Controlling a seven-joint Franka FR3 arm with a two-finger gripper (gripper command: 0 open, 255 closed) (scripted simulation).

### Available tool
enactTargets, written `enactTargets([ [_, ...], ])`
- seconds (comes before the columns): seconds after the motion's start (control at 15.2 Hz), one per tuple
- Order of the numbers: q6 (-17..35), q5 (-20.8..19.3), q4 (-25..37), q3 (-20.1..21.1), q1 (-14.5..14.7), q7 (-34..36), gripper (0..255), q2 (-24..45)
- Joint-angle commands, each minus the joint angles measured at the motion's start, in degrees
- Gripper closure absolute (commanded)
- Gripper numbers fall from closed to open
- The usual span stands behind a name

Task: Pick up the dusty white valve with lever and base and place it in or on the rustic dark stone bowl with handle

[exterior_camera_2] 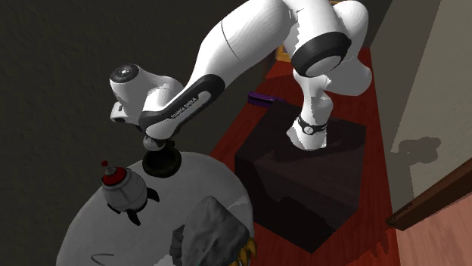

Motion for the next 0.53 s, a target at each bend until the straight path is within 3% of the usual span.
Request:
enactTargets([
  [0.0,0.95,0.68,0.09,0.88,-0.69,-0.17,255,0.98],
  [0.46,4.08,2.79,0.26,3.71,-2.71,-0.62,255,4.18],
])
